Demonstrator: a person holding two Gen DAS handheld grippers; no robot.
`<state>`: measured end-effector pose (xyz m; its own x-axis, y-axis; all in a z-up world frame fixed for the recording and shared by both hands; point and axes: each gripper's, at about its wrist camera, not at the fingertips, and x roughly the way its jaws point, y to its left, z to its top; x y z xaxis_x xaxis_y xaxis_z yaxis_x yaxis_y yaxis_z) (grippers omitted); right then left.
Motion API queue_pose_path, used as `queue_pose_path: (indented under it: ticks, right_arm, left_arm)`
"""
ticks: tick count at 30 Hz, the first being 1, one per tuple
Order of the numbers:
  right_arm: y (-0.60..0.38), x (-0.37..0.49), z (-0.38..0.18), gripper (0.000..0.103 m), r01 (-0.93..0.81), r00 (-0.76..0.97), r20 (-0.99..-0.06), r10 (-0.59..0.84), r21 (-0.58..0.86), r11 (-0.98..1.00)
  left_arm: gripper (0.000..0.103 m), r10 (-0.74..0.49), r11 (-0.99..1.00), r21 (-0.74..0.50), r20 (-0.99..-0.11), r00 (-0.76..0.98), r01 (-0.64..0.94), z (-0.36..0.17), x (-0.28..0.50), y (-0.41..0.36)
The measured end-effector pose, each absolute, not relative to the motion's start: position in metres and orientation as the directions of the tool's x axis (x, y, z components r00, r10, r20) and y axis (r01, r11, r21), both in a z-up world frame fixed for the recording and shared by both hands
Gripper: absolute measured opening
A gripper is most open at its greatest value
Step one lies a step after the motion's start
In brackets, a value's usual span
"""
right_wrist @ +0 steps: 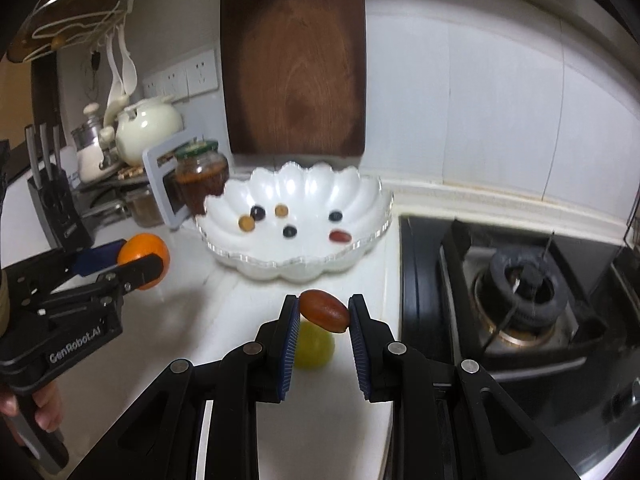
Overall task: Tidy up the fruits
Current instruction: 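Lift and carry the orange in the left gripper while the right carries the date toward the bowl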
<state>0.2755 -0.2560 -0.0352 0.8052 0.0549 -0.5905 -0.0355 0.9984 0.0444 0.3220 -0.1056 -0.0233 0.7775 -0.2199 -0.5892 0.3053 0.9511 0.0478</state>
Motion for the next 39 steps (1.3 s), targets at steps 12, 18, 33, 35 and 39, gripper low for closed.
queue_pose_path:
  ticks: [12, 18, 33, 35, 39]
  right_arm:
    - [-0.257, 0.296, -0.006, 0.027, -0.056, 0.843, -0.533, 0.077, 0.056, 0.997]
    - [-0.258, 0.313, 0.004, 0.027, -0.064, 0.853, -0.515, 0.092, 0.072, 0.995]
    - [-0.260, 0.372, 0.020, 0.027, -0.076, 0.850, -0.518, 0.096, 0.060, 0.995]
    - [-0.260, 0.382, 0.020, 0.027, -0.083, 0.842, -0.531, 0.101, 0.059, 0.995]
    - [-0.261, 0.399, 0.017, 0.027, -0.094, 0.822, -0.558, 0.112, 0.061, 0.994]
  left_arm:
    - [0.042, -0.228, 0.956, 0.036, -0.531, 0.816, 0.291, 0.010, 0.332, -0.106]
    - [0.042, -0.228, 0.958, 0.036, -0.510, 0.829, 0.286, 0.022, 0.343, -0.107]
    - [0.041, -0.222, 0.958, 0.046, -0.502, 0.836, 0.282, 0.041, 0.390, -0.120]
    - [0.041, -0.219, 0.958, 0.050, -0.508, 0.833, 0.282, 0.041, 0.398, -0.122]
    - [0.041, -0.204, 0.961, 0.056, -0.522, 0.828, 0.272, 0.037, 0.413, -0.123]
